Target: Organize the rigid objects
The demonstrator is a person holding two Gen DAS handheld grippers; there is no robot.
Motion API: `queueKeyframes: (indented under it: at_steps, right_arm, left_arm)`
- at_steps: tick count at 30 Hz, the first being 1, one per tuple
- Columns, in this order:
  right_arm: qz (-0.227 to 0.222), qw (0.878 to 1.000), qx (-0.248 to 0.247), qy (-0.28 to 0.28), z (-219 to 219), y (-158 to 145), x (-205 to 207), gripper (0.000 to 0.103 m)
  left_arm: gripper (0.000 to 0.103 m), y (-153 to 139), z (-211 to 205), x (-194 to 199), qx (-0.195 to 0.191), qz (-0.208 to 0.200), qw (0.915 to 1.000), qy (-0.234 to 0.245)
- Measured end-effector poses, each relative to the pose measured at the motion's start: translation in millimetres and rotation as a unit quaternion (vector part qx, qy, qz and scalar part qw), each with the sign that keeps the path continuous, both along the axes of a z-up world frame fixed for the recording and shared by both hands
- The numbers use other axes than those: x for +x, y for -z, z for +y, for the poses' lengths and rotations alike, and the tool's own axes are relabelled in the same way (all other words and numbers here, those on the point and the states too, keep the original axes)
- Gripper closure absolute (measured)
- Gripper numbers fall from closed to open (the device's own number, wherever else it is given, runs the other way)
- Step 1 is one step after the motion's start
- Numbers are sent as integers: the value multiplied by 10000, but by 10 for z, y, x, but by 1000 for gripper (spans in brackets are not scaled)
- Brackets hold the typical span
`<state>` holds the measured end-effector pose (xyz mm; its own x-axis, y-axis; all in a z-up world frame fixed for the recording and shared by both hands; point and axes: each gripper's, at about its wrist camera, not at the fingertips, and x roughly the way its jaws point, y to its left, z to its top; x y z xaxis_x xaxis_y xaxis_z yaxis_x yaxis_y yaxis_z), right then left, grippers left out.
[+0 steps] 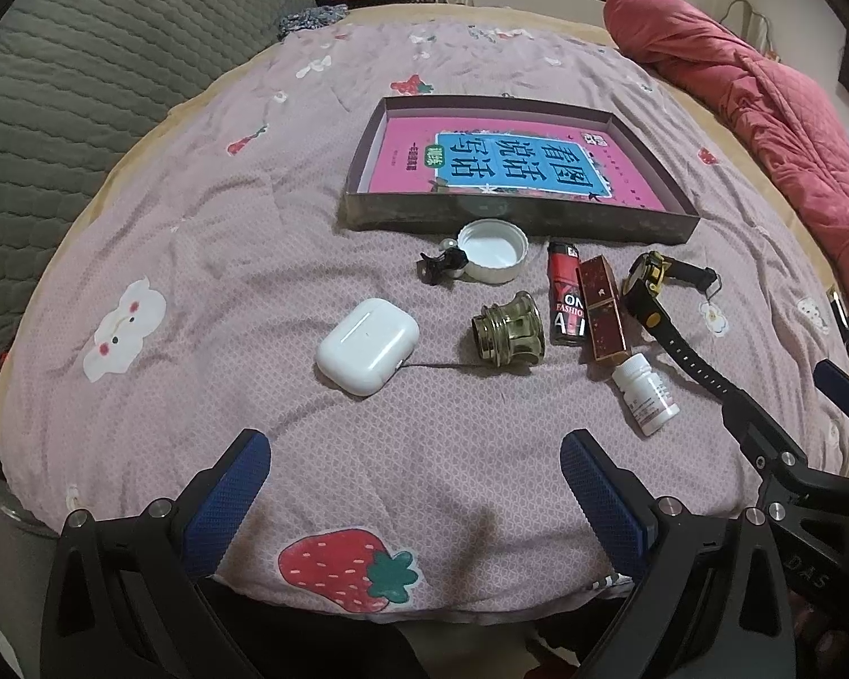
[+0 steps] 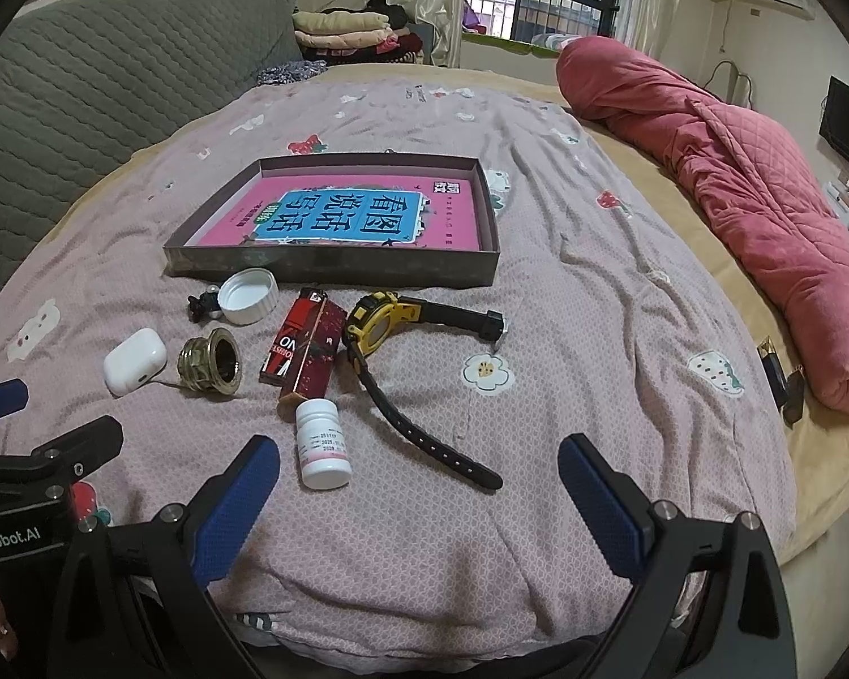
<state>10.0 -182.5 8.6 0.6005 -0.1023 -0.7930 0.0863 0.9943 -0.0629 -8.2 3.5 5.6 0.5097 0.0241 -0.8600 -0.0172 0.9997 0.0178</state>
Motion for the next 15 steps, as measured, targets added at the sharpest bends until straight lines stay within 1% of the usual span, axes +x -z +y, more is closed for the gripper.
queueKeyframes:
  at_steps: [3,8,10,15]
  right_arm:
    - [-23,10000,18,-3,5,-10,-10,4]
    - [-25,9999,99,-46,23,-14,-20,4]
    - [-36,9998,193,-73,25,-21,-20,4]
    - [-13,9995,281,-131,26,-16,-24,4]
  left_arm:
    - [1,-15,9,-12,-17,-37,10000,-6]
    - [1,11,33,-1,-71,18,10000,10]
    - [1,17,46,1,-53,11,10000,33]
    - [1,30,148,27,-65,2,10000,32]
